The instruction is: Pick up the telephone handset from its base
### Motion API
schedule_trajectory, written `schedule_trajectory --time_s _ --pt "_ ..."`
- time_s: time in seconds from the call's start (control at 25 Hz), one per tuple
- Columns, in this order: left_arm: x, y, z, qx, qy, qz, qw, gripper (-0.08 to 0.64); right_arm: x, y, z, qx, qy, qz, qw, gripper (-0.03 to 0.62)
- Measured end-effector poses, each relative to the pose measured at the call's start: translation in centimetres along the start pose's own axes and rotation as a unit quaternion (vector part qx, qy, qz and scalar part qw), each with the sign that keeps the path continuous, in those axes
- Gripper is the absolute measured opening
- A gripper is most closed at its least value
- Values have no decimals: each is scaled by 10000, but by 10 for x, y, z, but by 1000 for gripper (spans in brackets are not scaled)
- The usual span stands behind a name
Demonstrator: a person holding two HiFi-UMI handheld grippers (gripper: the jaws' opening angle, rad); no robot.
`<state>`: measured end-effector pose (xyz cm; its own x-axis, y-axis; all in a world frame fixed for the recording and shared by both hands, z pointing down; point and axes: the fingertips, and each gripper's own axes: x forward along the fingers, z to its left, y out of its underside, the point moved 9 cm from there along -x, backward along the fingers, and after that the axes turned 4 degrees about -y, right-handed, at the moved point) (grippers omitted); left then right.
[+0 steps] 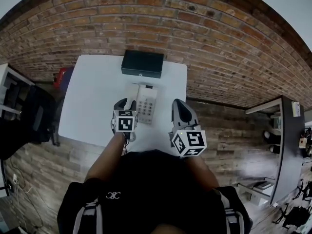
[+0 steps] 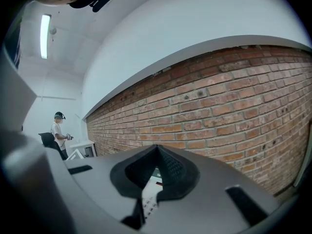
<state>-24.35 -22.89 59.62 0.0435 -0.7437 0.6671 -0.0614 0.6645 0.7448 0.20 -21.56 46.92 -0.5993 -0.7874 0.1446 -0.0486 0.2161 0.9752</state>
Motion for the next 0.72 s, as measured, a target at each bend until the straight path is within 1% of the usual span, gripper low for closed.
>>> schedule_trajectory --time_s 0.08,0.2,0.4,0.6,0.72 --pt "13 2 2 70 -41 58 9999 144 -1 0 -1 -7 90 8 10000 -3" --pt "28 6 5 129 -122 156 9997 150 -2 1 -2 -5 207 34 9998 -3" --pt "46 10 4 273 -67 474 9985 189 -6 2 -4 -7 397 64 9992 -3" --pt "58 12 4 343 -48 577 9977 213 -15 7 -5 38 530 119 9985 -3" --pt "64 13 3 393 -154 729 9964 225 -19 8 -7 31 590 142 9982 -3"
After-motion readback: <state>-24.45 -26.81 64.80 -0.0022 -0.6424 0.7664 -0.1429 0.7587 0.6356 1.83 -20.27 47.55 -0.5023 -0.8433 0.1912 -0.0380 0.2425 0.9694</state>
